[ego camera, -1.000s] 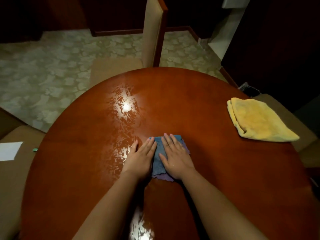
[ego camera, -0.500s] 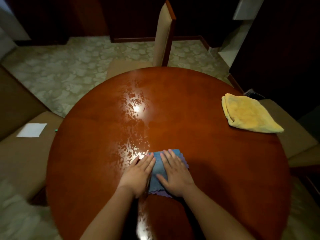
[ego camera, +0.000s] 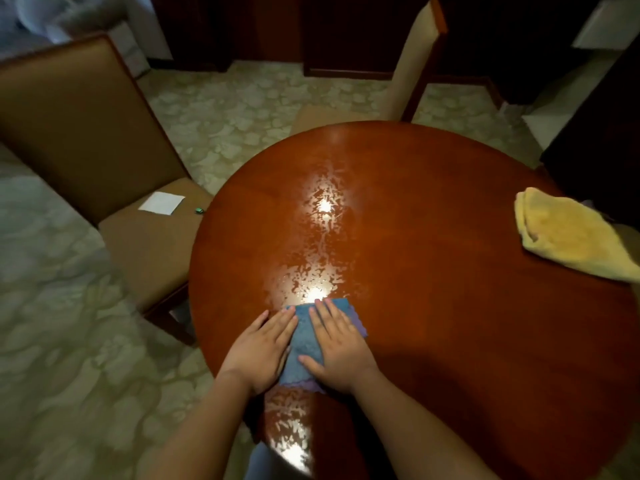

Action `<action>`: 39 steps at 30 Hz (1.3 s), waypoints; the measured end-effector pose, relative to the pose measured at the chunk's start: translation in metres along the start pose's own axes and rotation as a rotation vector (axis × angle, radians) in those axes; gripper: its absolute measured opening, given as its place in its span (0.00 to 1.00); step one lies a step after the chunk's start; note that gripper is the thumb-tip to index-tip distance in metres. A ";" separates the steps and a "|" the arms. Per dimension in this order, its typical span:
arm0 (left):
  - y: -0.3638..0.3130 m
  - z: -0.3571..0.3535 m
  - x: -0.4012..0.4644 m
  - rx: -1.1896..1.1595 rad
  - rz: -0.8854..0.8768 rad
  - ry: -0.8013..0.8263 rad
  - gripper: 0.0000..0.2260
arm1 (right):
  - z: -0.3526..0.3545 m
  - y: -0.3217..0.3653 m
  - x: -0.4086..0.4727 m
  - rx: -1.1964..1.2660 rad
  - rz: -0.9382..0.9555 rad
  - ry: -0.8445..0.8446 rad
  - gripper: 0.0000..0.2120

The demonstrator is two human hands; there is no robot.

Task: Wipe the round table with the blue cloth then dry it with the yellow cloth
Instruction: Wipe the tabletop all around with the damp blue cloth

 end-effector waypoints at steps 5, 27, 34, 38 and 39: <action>0.012 0.003 0.002 0.019 0.055 0.006 0.26 | -0.001 0.003 0.015 -0.036 0.013 0.013 0.38; 0.105 0.044 0.114 0.088 0.056 -0.018 0.25 | 0.029 -0.032 0.161 -0.099 0.022 0.010 0.47; 0.057 0.023 0.016 0.044 0.204 -0.002 0.25 | 0.011 0.008 0.092 -0.098 0.209 0.099 0.48; 0.017 0.003 -0.044 0.002 0.275 -0.002 0.26 | -0.003 0.026 0.039 -0.119 0.314 0.138 0.48; 0.007 -0.002 -0.056 -0.014 0.287 -0.007 0.26 | -0.005 0.030 0.027 -0.128 0.334 0.147 0.48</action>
Point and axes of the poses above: each hand's wrist, its own x-axis towards the middle knuckle, its own z-axis out of the back of the hand, y = z × x, the point moved 1 cm from there along x, towards the middle knuckle, and after that the axes turned 10 degrees about z, right-handed, at the moved point
